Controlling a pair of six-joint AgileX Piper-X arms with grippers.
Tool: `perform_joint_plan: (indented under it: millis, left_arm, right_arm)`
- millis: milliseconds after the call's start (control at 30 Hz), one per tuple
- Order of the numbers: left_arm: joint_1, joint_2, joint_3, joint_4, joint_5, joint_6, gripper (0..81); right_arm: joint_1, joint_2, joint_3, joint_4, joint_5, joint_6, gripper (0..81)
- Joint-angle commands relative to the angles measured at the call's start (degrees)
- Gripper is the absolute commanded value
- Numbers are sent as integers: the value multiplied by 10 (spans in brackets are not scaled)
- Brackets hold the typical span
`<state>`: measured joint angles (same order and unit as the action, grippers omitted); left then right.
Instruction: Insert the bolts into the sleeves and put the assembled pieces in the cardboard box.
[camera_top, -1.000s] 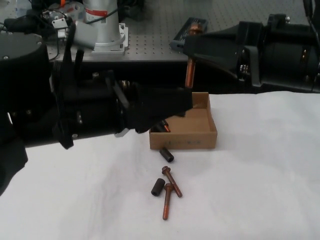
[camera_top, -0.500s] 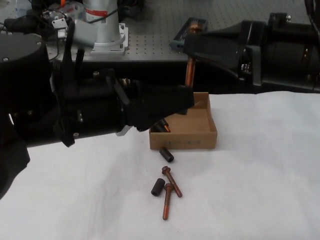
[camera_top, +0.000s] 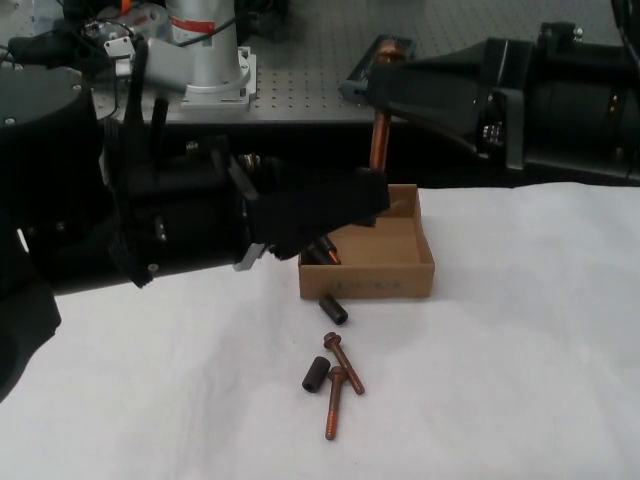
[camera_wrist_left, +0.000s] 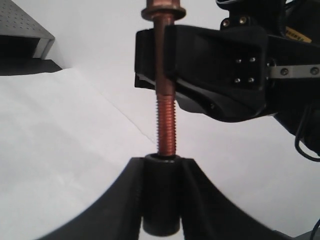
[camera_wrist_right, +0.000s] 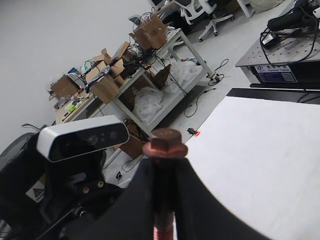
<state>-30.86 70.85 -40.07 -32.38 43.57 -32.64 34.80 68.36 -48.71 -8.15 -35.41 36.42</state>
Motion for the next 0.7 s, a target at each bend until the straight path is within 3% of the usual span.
perform_joint_plan:
  millis: [0, 667]
  left_arm:
    - [3, -1, -4, -51, -23, -22, 6]
    - [3, -1, -4, -54, -4, -34, 6]
  right_arm:
    - [0, -11, 0, 0, 0, -3, 16]
    - [0, -20, 0, -50, 23, -5, 16]
